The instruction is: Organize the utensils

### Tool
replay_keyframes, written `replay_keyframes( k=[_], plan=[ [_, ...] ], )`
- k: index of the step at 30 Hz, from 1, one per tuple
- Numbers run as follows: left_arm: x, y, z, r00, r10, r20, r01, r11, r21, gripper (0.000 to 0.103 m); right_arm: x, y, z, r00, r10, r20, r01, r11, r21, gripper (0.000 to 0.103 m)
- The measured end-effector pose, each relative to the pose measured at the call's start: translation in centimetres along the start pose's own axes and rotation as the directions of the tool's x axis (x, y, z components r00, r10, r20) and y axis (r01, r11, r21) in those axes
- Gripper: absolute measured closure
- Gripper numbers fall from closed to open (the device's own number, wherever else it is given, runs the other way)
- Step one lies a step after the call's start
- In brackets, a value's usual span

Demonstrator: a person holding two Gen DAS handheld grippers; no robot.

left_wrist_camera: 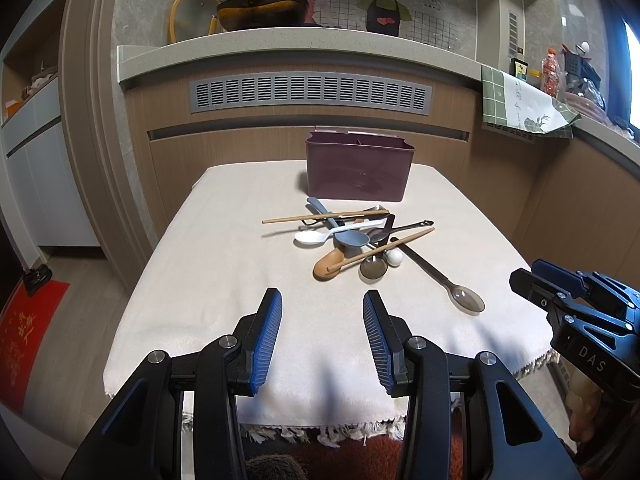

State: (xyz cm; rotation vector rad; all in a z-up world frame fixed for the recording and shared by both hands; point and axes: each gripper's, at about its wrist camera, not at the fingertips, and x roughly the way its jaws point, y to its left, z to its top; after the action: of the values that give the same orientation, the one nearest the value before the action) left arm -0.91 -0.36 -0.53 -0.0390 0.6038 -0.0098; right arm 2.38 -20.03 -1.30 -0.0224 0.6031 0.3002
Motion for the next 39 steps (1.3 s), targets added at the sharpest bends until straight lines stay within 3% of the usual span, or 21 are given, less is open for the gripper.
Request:
replay_keyframes(
  k=[31, 39],
  plan=[
    [-0.7, -0.5, 0.3, 1.000, -0.014, 0.016, 0.013, 1.000, 0.015, 0.060, -0.1, 0.0, 0.1, 1.000, -0.001, -0.002, 0.001, 1.000, -0.001, 0.069],
    [0.4, 0.0, 1.8, 0.998, -0.064, -0.009, 0.065, 0.998, 0.026, 0.060, 0.4, -0.5, 0.5, 1.000, 0.008, -0.012, -0.008, 1.000, 0.008, 0.069]
  ],
)
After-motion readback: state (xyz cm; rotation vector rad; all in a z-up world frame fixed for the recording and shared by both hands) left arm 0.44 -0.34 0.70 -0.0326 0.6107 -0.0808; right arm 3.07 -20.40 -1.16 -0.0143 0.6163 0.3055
